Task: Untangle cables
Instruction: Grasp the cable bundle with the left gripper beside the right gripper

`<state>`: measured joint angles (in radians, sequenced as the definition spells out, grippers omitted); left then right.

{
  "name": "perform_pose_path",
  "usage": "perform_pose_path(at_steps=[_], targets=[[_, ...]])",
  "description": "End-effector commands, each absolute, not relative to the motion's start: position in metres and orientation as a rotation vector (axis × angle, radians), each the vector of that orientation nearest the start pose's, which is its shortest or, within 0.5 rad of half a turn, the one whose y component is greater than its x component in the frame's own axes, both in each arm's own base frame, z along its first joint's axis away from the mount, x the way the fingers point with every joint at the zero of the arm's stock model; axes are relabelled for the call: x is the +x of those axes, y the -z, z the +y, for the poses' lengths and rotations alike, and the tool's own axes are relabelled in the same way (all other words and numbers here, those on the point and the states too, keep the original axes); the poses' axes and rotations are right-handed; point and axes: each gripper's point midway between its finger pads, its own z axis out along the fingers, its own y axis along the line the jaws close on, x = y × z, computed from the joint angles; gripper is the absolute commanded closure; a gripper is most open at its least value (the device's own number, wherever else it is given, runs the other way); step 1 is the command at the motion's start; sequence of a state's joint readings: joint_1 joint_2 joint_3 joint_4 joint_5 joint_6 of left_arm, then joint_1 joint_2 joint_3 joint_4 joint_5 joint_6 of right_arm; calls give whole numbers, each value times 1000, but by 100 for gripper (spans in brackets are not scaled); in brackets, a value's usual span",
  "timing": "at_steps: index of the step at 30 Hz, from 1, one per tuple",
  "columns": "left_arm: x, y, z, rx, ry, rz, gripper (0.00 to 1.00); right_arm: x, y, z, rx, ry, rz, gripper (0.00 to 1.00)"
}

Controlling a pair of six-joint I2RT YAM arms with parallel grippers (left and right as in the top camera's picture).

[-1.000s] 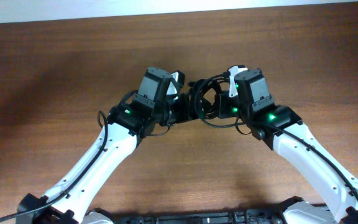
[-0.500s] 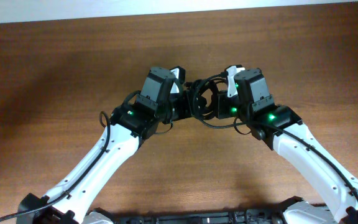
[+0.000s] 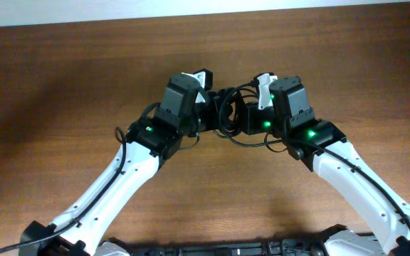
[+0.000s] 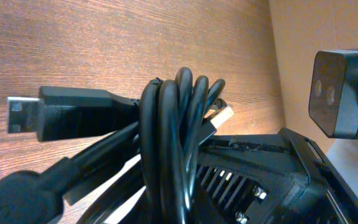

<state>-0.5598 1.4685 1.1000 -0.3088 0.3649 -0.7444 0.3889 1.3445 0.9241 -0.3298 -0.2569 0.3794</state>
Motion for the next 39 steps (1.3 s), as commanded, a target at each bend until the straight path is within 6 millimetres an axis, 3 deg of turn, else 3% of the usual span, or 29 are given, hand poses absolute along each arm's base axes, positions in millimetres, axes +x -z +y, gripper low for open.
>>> perform_pose_path(at_steps=[1, 4, 7, 11, 18, 21, 30, 37, 39], targets=[[331, -203, -281, 36, 1061, 2413, 100, 338, -184, 197, -179, -749, 2331, 96], [336, -195, -270, 23, 970, 2426, 100, 338, -184, 188, -151, -753, 2344, 58], [343, -188, -251, -45, 922, 2453, 100, 334, -190, 173, -111, -799, 2352, 32], [354, -186, -231, -138, 917, 2457, 100, 329, -199, 162, -88, -897, 2344, 26], [352, -213, -247, -479, 1335, 2446, 100, 319, -213, 179, -180, -1056, 2299, 25], [352, -226, -255, -545, 1455, 2418, 100, 313, -216, 185, -218, -1109, 2294, 25], [361, -236, -256, -701, 1522, 2362, 100, 315, -215, 184, -200, -1097, 2296, 25], [331, -257, -278, -494, 1771, 2425, 100, 327, -175, 137, 86, -735, 2453, 25], [326, -264, -281, -433, 1824, 2419, 100, 327, -172, 133, 106, -707, 2460, 25]])
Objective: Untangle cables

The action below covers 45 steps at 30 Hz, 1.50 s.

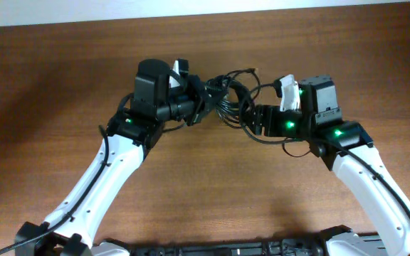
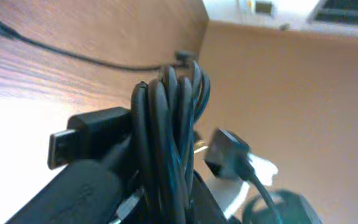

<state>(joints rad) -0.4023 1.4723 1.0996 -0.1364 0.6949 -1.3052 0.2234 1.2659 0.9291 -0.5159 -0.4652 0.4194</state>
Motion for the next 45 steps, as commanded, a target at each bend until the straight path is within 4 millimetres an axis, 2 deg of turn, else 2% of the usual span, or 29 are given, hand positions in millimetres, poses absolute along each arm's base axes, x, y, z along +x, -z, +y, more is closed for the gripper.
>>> perform_pose_path(at_steps=[1, 3, 8, 16, 23, 26, 32, 34, 36, 39, 43, 45], targets=[[322, -268, -283, -395, 1855, 2416, 100, 327, -170, 130, 135, -690, 2471, 25], [314, -274, -287, -314, 1906, 2420, 100, 325, -164, 121, 171, -628, 2493, 25], [307, -275, -288, -50, 1862, 2372, 100, 323, -154, 103, 253, -504, 2525, 25], [307, -275, -288, 400, 1662, 2174, 100, 320, -147, 90, 289, -407, 2548, 25], [322, -264, -282, 301, 1558, 2207, 100, 319, -148, 95, 199, -415, 2549, 25], [324, -261, -281, 268, 1540, 2226, 100, 319, -153, 107, 140, -503, 2538, 25], [324, -259, -280, 94, 1612, 2304, 100, 325, -168, 129, 61, -663, 2474, 25], [325, -258, -280, -31, 1652, 2342, 100, 324, -172, 136, 19, -712, 2462, 25], [330, -256, -278, -238, 1684, 2383, 100, 321, -177, 145, -76, -763, 2439, 25], [332, -255, -277, -470, 1749, 2422, 100, 322, -179, 147, -89, -778, 2427, 25], [333, -254, -276, -635, 1780, 2438, 100, 321, -180, 149, -103, -787, 2422, 25], [324, -251, -278, -740, 1831, 2492, 100, 323, -182, 149, -105, -786, 2415, 25]])
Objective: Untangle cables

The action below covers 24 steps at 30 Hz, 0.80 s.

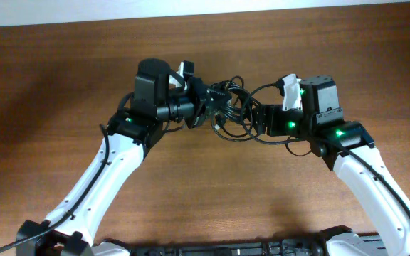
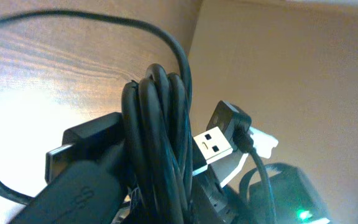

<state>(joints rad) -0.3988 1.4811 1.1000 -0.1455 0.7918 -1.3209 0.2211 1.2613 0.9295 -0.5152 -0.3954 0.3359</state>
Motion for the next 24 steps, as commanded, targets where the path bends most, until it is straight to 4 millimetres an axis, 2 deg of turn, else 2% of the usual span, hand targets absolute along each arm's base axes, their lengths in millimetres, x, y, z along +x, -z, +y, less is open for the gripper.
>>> perform_pose_path(at_steps=[1, 3, 5, 9, 11, 13, 14, 18, 21, 22, 24], targets=[[319, -250, -278, -760, 1851, 2524, 100, 326, -183, 148, -102, -774, 2401, 25], [305, -250, -281, -769, 1912, 2591, 100, 338, -185, 138, -56, -691, 2372, 25], [292, -257, -284, -709, 1995, 2633, 100, 342, -174, 115, 92, -543, 2407, 25], [289, -259, -285, -692, 2015, 2641, 100, 324, -146, 68, 350, -245, 2521, 25], [298, -257, -280, -722, 1986, 2609, 100, 317, -140, 60, 365, -186, 2552, 24], [312, -252, -273, -711, 1905, 2559, 100, 315, -139, 63, 359, -203, 2562, 24], [318, -249, -271, -651, 1840, 2529, 100, 316, -141, 69, 308, -242, 2566, 23], [339, -238, -260, -337, 1572, 2424, 100, 321, -155, 111, -12, -483, 2518, 24], [354, -231, -251, -86, 1337, 2342, 100, 315, -170, 141, -248, -675, 2444, 23], [357, -230, -249, 50, 1256, 2305, 100, 314, -172, 145, -279, -701, 2433, 23], [352, -231, -251, 474, 1093, 2168, 100, 314, -173, 147, -288, -710, 2425, 23]])
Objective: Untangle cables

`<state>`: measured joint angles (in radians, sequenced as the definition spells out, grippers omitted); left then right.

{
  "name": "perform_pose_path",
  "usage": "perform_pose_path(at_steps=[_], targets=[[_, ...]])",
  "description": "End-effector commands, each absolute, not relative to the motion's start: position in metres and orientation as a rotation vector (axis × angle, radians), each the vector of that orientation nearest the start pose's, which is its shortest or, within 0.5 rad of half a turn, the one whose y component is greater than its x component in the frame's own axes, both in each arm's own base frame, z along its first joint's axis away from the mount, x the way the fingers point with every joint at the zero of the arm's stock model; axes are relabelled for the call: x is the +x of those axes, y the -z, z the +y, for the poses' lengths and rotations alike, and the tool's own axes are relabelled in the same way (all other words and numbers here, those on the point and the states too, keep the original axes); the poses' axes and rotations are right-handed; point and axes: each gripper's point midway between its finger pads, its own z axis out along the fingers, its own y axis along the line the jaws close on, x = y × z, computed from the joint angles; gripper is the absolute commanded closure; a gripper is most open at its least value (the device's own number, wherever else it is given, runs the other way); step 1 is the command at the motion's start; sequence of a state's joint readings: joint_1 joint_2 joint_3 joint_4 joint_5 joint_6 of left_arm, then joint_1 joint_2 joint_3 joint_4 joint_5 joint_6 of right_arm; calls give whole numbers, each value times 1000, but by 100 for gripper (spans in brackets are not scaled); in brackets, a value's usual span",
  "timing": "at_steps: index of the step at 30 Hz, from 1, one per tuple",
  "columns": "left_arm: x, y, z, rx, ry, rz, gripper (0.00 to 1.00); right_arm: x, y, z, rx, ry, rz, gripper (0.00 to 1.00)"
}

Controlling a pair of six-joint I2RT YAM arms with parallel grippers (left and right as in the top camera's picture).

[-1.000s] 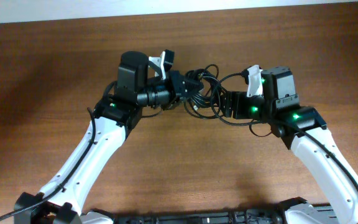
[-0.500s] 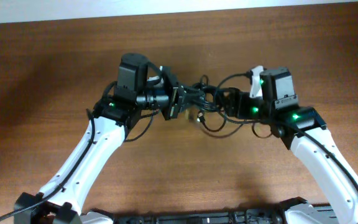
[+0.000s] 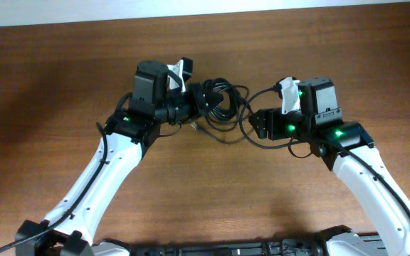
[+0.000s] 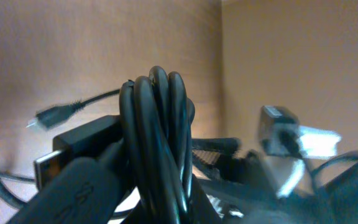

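Note:
A tangled bundle of black cables [image 3: 218, 102] hangs just above the wooden table [image 3: 48, 85], and my left gripper [image 3: 196, 107] is shut on it. In the left wrist view the coil [image 4: 157, 143] fills the middle, with a USB plug [image 4: 73, 149] and a small plug [image 4: 45, 116] sticking out to the left. One strand loops [image 3: 248, 136] from the bundle to my right gripper [image 3: 259, 122], which is shut on it. A loose end [image 3: 199, 129] trails below the bundle.
Only the brown tabletop shows around both arms, with its far edge against a pale wall [image 3: 205, 6]. The right arm's white-tipped wrist [image 4: 291, 137] appears blurred behind the coil in the left wrist view.
The bundle has drawn in close to my left gripper and sits slightly higher. Fewer loops hang between the grippers, and a loose end now trails below. My right gripper has barely moved.
Both grippers were close together on the bundle at mid-table. Then they stood apart, left one up and to the left, right one to the right, cables stretched between them. Later the loops sagged loosely between them. Now one long strand bridges the gap.

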<state>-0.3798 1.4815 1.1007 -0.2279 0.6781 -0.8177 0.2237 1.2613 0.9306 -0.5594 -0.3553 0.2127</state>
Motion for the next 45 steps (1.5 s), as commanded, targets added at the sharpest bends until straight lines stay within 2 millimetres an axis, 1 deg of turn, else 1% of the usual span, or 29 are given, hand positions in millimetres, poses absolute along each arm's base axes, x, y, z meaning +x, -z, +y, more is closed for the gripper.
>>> perform_pose_path(at_steps=[1, 4, 7, 8, 12, 16, 18, 21, 27, 29, 31, 32, 33, 34, 35, 36, 40, 42, 45], targets=[[350, -231, -253, 564, 1067, 2129, 100, 314, -174, 147, -290, -713, 2422, 23], [338, -234, -259, 805, 1039, 2008, 100, 313, -176, 151, -302, -742, 2414, 24], [317, -235, -266, 1055, 1051, 1860, 100, 312, -180, 153, -313, -764, 2400, 24], [312, -235, -267, 1098, 1056, 1829, 100, 312, -182, 153, -314, -763, 2395, 23], [307, -231, -266, 1163, 1038, 1799, 100, 308, -192, 153, -320, -762, 2365, 23], [281, -228, -267, 1346, 1076, 1656, 100, 301, -210, 151, -340, -754, 2309, 23], [274, -233, -269, 1371, 1119, 1608, 100, 298, -216, 151, -360, -750, 2289, 22], [264, -246, -273, 1387, 1205, 1515, 100, 287, -217, 155, -472, -760, 2270, 22], [266, -248, -274, 1390, 1194, 1492, 100, 277, -220, 165, -619, -812, 2216, 22], [267, -249, -274, 1376, 1204, 1506, 100, 276, -220, 166, -625, -818, 2214, 23], [271, -254, -276, 1334, 1224, 1534, 100, 276, -221, 167, -648, -817, 2201, 28], [274, -258, -277, 1308, 1236, 1543, 100, 275, -221, 167, -648, -817, 2201, 36], [277, -261, -278, 1287, 1247, 1551, 100, 276, -221, 167, -648, -817, 2201, 48], [280, -266, -279, 1255, 1264, 1561, 100, 275, -221, 167, -647, -817, 2202, 73], [282, -269, -280, 1233, 1278, 1571, 100, 275, -221, 167, -647, -817, 2202, 87], [283, -270, -280, 1223, 1284, 1577, 100, 276, -221, 167, -646, -816, 2201, 96], [286, -270, -279, 1191, 1286, 1609, 100, 277, -222, 167, -644, -816, 2194, 96], [296, -266, -276, 1125, 1267, 1685, 100, 277, -222, 167, -644, -816, 2195, 96], [320, -254, -266, 918, 1208, 1878, 100, 279, -220, 164, -630, -786, 2206, 96]])
